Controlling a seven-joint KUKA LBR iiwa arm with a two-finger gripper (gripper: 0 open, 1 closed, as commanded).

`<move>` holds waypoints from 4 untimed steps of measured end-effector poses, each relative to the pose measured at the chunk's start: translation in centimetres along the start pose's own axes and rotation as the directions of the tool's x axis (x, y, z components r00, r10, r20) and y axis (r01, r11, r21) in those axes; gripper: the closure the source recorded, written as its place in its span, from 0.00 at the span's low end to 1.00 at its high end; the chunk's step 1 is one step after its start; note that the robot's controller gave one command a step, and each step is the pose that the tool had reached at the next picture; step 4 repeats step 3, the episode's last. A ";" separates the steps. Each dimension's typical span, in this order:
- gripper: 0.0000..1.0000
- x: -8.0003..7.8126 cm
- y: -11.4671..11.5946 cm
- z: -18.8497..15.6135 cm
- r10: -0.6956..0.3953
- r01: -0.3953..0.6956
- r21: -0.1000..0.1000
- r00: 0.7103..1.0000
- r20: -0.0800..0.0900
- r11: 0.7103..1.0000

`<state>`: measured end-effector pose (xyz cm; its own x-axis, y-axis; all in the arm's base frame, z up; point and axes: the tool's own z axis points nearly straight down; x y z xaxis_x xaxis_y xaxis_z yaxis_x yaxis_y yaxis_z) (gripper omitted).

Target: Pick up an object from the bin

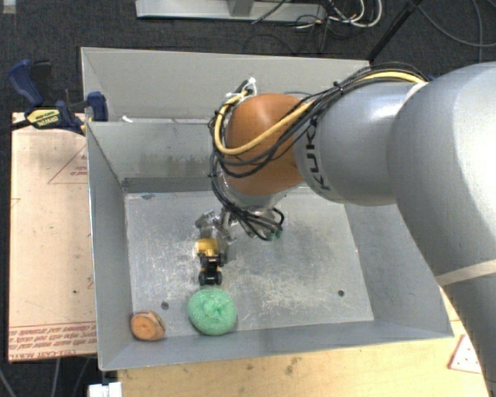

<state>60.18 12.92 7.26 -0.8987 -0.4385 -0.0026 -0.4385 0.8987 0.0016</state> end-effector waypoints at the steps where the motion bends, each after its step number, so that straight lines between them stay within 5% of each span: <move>1: 1.00 1.0 0.3 -4.3 -0.021 0.021 -0.002 1.000 -0.008 1.000; 2: 1.00 0.8 0.9 -10.6 -0.117 0.117 0.000 0.993 -0.003 0.993; 3: 1.00 0.8 -3.3 -16.9 -0.102 0.102 0.001 0.995 0.001 0.995; 4: 1.00 0.8 -3.3 -16.9 -0.102 0.102 0.001 0.995 0.001 0.995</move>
Offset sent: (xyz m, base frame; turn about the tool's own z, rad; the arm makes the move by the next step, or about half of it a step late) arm -0.0120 0.0064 0.1273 -0.1446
